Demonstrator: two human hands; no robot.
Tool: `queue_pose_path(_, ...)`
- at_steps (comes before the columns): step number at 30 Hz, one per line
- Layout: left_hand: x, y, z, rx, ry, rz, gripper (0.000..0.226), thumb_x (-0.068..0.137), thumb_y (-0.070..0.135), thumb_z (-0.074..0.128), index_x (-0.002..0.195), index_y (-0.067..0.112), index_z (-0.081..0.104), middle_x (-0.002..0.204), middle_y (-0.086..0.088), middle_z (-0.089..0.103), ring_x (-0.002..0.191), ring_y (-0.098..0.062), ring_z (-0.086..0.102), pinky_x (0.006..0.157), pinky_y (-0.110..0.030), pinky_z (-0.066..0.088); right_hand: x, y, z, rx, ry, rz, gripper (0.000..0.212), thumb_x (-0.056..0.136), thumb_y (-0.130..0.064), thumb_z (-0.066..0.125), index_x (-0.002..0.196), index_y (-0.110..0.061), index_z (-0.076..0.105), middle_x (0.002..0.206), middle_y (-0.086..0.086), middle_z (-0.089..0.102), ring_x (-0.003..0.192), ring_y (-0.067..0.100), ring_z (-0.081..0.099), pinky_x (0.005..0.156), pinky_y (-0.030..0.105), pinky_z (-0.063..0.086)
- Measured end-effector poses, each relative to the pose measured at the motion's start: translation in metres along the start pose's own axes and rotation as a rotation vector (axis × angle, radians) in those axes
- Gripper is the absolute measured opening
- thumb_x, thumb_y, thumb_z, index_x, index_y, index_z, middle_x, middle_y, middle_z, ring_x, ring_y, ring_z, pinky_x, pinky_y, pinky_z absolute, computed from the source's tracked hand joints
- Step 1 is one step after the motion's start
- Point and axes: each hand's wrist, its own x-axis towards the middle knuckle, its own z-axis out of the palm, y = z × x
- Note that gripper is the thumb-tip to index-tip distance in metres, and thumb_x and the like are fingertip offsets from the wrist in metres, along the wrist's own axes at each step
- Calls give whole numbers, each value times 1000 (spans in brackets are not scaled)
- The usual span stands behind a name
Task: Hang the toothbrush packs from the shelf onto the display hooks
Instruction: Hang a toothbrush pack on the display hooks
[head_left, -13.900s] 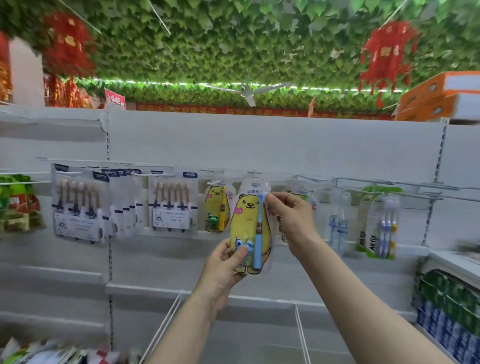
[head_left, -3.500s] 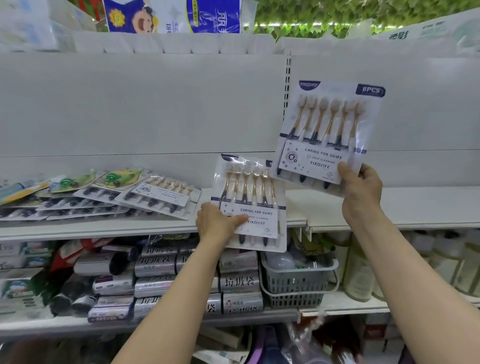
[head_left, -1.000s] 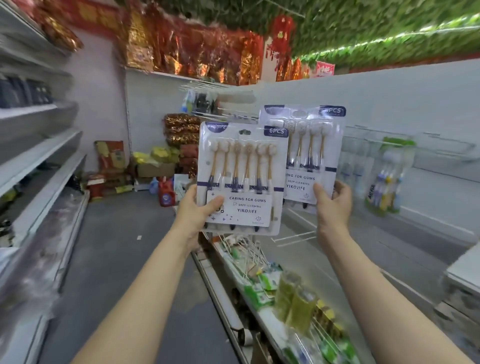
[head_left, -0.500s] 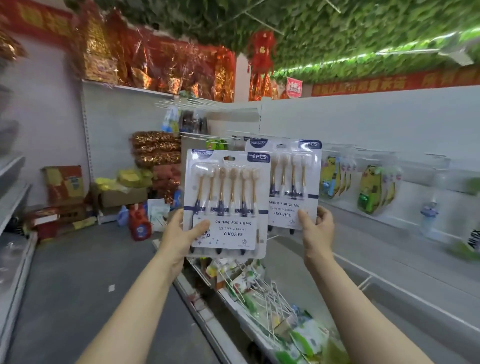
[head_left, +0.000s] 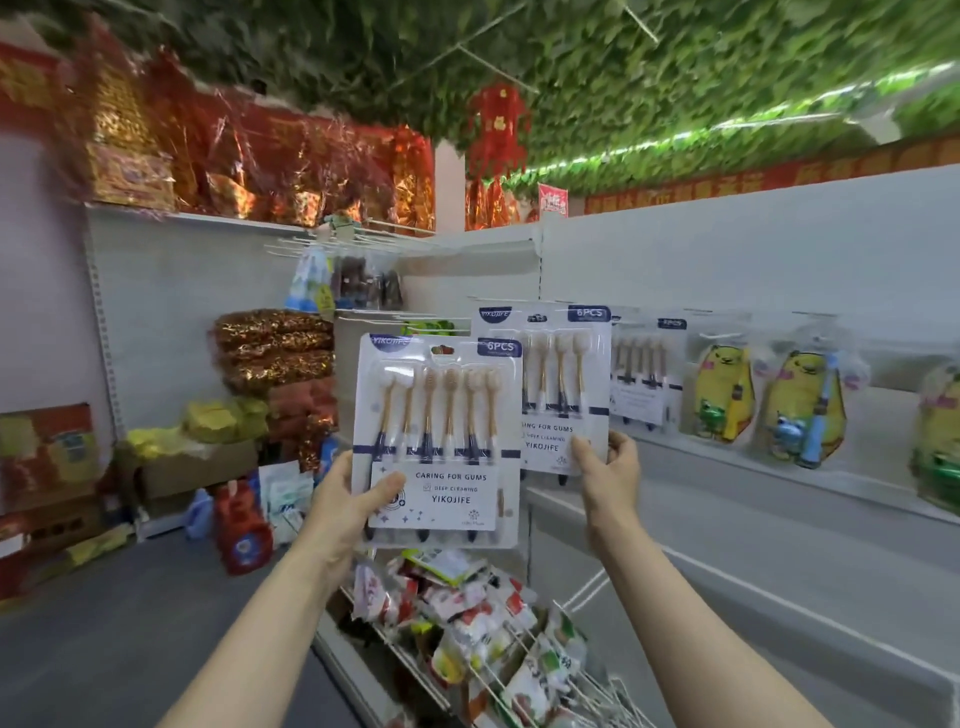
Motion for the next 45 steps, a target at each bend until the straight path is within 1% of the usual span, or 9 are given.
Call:
queue_pose_path(3, 55, -12, -21, -10, -8, -30, 91, 60, 46, 92, 137, 25, 49, 130, 3, 65, 122, -21, 59, 106, -50, 43, 32, 28, 39, -15, 25, 10, 37, 91, -16, 71, 120, -16, 47, 120, 9, 63, 107, 23, 64, 92, 37, 53)
queue_pose_path(7, 115, -33, -35, -17, -49, -26, 67, 68, 32, 82, 129, 23, 55, 115, 5, 72, 110, -17, 65, 96, -40, 49, 66, 57, 84, -37, 43, 17, 35, 91, -15, 70, 117, -17, 47, 115, 6, 63, 105, 23, 64, 95, 41, 53)
queue_pose_path(11, 180, -56, -50, -77, -73, -11, 37, 82, 10, 75, 113, 22, 60, 100, 5, 76, 89, -8, 72, 68, -21, 54, 105, 85, 125, -52, 101, -9, 36, 91, -14, 70, 120, -12, 51, 118, 8, 65, 103, 23, 66, 88, 39, 56)
queue_pose_path(13, 212, -67, -59, -86, -114, -32, 45, 75, 15, 78, 116, 18, 60, 105, -3, 76, 95, -18, 72, 76, -33, 58, 120, 100, 142, -49, 144, -13, 41, 91, -12, 69, 127, -9, 50, 119, 8, 66, 102, 20, 66, 78, 29, 56)
queue_pose_path(16, 262, -78, -73, -112, -185, -65, 54, 67, 19, 79, 117, 16, 59, 107, -6, 75, 103, -29, 70, 93, -52, 53, 137, 121, 166, -78, 220, -10, 44, 90, -13, 70, 129, -10, 50, 121, 9, 65, 106, 22, 65, 92, 40, 55)
queue_pose_path(24, 369, -93, -100, -116, -347, -87, 56, 65, 22, 81, 116, 23, 60, 108, 0, 75, 105, -22, 69, 99, -47, 48, 153, 146, 208, -64, 395, -62, 37, 92, -11, 68, 125, -12, 50, 119, 10, 66, 107, 23, 65, 95, 38, 52)
queue_pose_path(32, 406, -117, -86, -195, -535, -124, 54, 67, 24, 80, 116, 28, 58, 111, 3, 74, 104, -15, 67, 88, -35, 48, 166, 150, 213, -92, 498, -28, 43, 92, -9, 69, 130, -8, 49, 120, 10, 66, 109, 25, 65, 99, 39, 52)
queue_pose_path(40, 401, -137, -68, -214, -604, -139, 50, 68, 21, 79, 114, 24, 59, 104, 2, 76, 99, -16, 71, 75, -26, 52, 168, 141, 197, -207, 498, 22, 46, 91, -19, 72, 130, -3, 53, 119, 12, 68, 94, 13, 65, 75, 19, 51)
queue_pose_path(45, 399, -137, -61, -214, -651, -158, 82, 60, 36, 93, 130, 21, 54, 123, 0, 70, 116, -19, 64, 105, -43, 45, 149, 113, 210, -397, 792, -201, 37, 87, -39, 74, 114, -19, 58, 114, -2, 64, 107, 16, 60, 93, 27, 44)
